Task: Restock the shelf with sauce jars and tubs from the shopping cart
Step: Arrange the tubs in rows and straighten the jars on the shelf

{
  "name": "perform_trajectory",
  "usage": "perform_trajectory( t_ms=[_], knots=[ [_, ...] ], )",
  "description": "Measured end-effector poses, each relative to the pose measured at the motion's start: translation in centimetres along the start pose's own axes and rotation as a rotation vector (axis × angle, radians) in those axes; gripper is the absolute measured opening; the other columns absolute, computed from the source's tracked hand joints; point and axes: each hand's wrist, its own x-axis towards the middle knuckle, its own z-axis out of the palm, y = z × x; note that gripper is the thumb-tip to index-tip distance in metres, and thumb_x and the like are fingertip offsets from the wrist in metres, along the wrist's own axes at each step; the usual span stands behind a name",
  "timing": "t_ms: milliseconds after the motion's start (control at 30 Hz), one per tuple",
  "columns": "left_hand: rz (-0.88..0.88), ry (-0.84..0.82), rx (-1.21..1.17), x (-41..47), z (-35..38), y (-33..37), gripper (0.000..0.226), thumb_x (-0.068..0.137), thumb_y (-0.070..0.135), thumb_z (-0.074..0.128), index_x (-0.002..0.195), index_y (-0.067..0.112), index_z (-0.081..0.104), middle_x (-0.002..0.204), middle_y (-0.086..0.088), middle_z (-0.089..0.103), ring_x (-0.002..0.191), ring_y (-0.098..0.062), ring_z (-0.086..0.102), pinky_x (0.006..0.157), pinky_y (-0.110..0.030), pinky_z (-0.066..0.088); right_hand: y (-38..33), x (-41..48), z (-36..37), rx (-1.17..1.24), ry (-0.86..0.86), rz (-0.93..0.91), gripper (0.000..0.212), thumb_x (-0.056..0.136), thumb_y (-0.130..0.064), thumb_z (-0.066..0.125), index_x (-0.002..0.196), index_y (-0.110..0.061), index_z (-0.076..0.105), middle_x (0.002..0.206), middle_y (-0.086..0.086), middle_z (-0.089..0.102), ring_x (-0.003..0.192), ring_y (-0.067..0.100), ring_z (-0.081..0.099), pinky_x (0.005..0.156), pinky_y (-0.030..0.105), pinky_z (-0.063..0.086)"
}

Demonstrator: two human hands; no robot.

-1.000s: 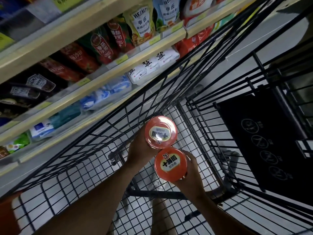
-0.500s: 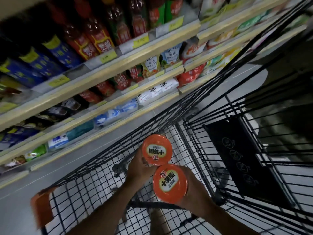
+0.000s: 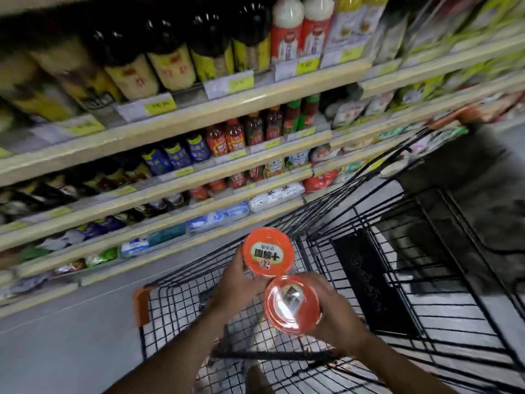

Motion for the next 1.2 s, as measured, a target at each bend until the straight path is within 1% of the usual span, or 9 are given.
perform_trajectory(
  t_ms=[67,200,467,567,667,867,1067,1133,1200],
  knots=[
    [0.042,0.022,-0.01,-1.2,-1.4,1.3,0.091,0.058,0.063,0.09,0.137,0.048,0.047,0.12,0.026,0.067,0.111,0.002,0.064,0.098,-0.046,0.055,-1.7,0.1,-0.4,-0.033,0.008,-0.027,0.083,0.074,-0.032,0.08,0.144,-0.048,0.037,0.144,-0.038,0.028,0.131,-0.006,0.041,0.106,0.028,0.045],
    [0.108,0.096,-0.046,-3.8,-4.5,2.2,0.092,0.063,0.049,0.093,0.141,0.044,0.045,0.122,0.02,0.067,0.115,-0.001,0.063,0.099,-0.041,0.055,-5.0,0.4,-0.2,-0.117,-0.015,-0.095,0.102,0.059,-0.063,0.085,0.146,-0.046,0.033,0.15,-0.029,0.031,0.114,0.006,0.062,0.089,0.03,0.059],
    [0.209,0.275,-0.171,-12.2,-12.6,0.7,0.083,0.066,0.034,0.096,0.133,0.043,0.048,0.115,0.03,0.067,0.109,0.007,0.063,0.09,-0.017,0.053,-15.3,-1.7,2.9,-0.164,0.031,-0.328,0.094,0.063,-0.07,0.079,0.143,-0.054,0.031,0.145,-0.036,0.029,0.125,-0.014,0.044,0.09,0.01,0.049],
    [0.216,0.347,-0.246,-16.5,-16.7,-1.3,0.087,0.062,0.032,0.098,0.135,0.035,0.051,0.117,0.022,0.07,0.109,-0.001,0.066,0.093,-0.03,0.056,-19.3,-2.8,6.1,-0.074,0.064,-0.34,0.096,0.055,-0.064,0.089,0.138,-0.051,0.042,0.141,-0.029,0.039,0.126,-0.006,0.048,0.097,0.022,0.052],
    [0.226,0.448,-0.295,-21.7,-21.2,-3.7,0.081,0.064,0.013,0.097,0.129,0.033,0.053,0.114,0.024,0.07,0.108,0.002,0.066,0.087,-0.018,0.055,-23.6,-4.4,9.3,0.027,0.099,-0.356,0.093,0.05,-0.052,0.096,0.127,-0.061,0.045,0.133,-0.03,0.046,0.118,-0.005,0.055,0.093,0.018,0.051],
    [0.285,0.646,-0.288,-33.8,-30.7,-9.3,0.08,0.062,0.012,0.097,0.126,0.034,0.056,0.11,0.025,0.07,0.106,0.002,0.066,0.084,-0.014,0.052,-33.0,-6.8,15.5,0.108,0.105,-0.493,0.096,0.047,-0.057,0.095,0.131,-0.052,0.049,0.131,-0.021,0.051,0.12,0.0,0.056,0.101,0.039,0.051],
    [0.344,0.87,-0.299,-46.7,-39.3,-14.1,0.082,0.061,0.007,0.097,0.125,0.037,0.056,0.109,0.027,0.07,0.104,0.005,0.065,0.084,-0.019,0.054,-44.0,-9.2,21.9,0.08,0.087,-0.712,0.091,0.052,-0.045,0.097,0.124,-0.067,0.046,0.128,-0.034,0.046,0.121,-0.009,0.051,0.1,0.014,0.043],
    [0.349,0.937,-0.299,-51.0,-41.8,-15.4,0.083,0.057,0.02,0.099,0.126,0.038,0.058,0.111,0.022,0.071,0.105,0.002,0.066,0.087,-0.026,0.056,-47.4,-9.8,24.2,0.053,0.082,-0.774,0.097,0.051,-0.037,0.098,0.124,-0.07,0.043,0.129,-0.031,0.047,0.119,-0.015,0.048,0.093,0.002,0.037],
    [0.361,0.999,-0.304,-55.1,-44.1,-16.5,0.084,0.052,0.032,0.098,0.124,0.042,0.056,0.11,0.027,0.07,0.103,0.005,0.065,0.084,-0.02,0.056,-50.7,-10.1,26.3,0.07,0.057,-0.793,0.1,0.051,-0.028,0.1,0.124,-0.067,0.045,0.129,-0.027,0.049,0.117,-0.011,0.051,0.09,0.004,0.04]
  ],
)
